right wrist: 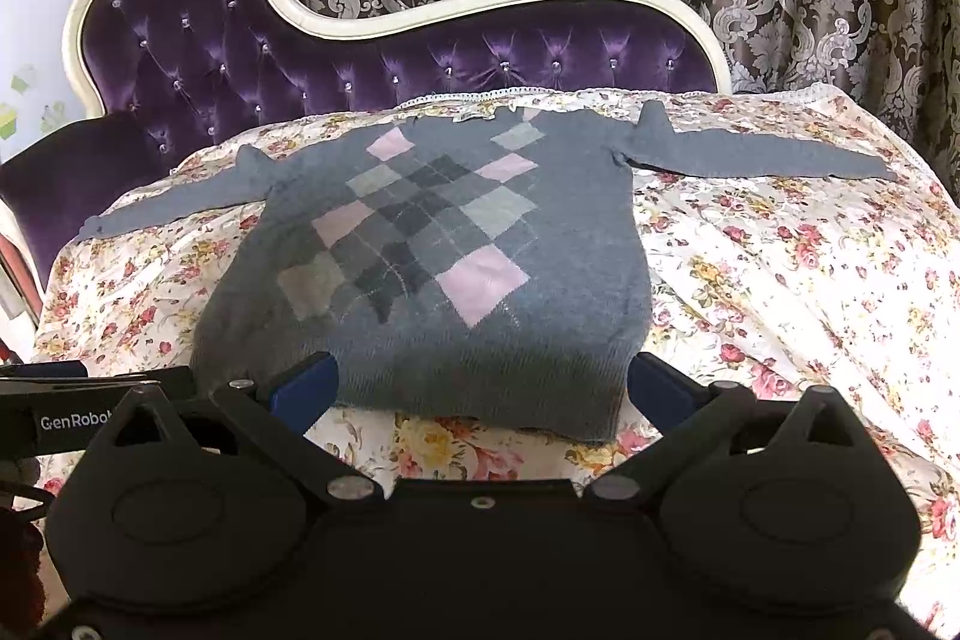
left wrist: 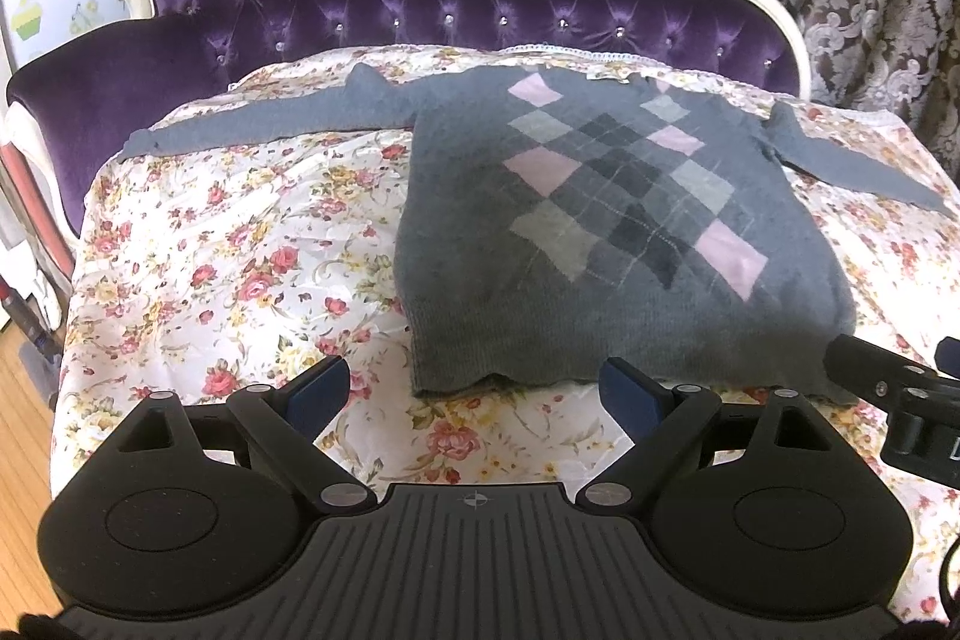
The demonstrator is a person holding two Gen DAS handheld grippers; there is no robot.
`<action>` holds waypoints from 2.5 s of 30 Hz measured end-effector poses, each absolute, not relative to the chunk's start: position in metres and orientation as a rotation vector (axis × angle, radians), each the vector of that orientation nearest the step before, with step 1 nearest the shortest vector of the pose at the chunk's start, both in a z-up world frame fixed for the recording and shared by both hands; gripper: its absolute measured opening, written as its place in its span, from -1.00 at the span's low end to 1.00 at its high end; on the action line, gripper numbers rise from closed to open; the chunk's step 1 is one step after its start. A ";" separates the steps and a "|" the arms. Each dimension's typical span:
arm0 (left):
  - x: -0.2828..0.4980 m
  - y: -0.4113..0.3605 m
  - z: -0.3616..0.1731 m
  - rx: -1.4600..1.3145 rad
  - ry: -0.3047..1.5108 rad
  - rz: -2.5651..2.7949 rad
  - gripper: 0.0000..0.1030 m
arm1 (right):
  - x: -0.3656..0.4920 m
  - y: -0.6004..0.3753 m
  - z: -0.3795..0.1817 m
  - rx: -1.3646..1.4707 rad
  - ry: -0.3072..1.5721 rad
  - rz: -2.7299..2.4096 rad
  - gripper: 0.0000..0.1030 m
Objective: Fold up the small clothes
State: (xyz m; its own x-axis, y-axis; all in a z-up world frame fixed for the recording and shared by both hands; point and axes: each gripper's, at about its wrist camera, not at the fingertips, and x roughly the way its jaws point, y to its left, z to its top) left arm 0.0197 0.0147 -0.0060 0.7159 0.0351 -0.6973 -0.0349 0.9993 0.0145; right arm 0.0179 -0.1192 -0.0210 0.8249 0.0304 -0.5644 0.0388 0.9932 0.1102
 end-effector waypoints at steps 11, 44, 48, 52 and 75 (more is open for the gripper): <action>0.032 0.014 -0.009 0.003 0.792 0.035 0.77 | 0.026 -0.121 -0.024 0.128 0.614 0.000 0.99; 0.222 -0.026 -0.059 0.078 0.821 -0.001 0.75 | 0.203 -0.360 -0.042 0.423 0.597 -0.196 0.98; 0.218 -0.023 -0.070 0.041 0.770 -0.021 0.77 | 0.228 -0.421 -0.064 0.461 0.600 -0.324 0.63; 0.214 -0.016 -0.078 0.002 0.739 -0.058 0.78 | 0.243 -0.467 -0.085 0.554 0.598 -0.380 0.46; 0.217 -0.021 -0.085 0.027 0.727 -0.074 0.95 | 0.286 -0.548 -0.099 0.684 0.502 -0.488 -0.73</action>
State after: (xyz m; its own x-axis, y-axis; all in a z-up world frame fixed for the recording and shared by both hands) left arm 0.2169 -0.0208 -0.0850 0.7446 -0.0584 -0.6649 0.0771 0.9970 -0.0012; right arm 0.2857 -0.5483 -0.0987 0.7739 -0.2555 -0.5795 0.5721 0.6743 0.4668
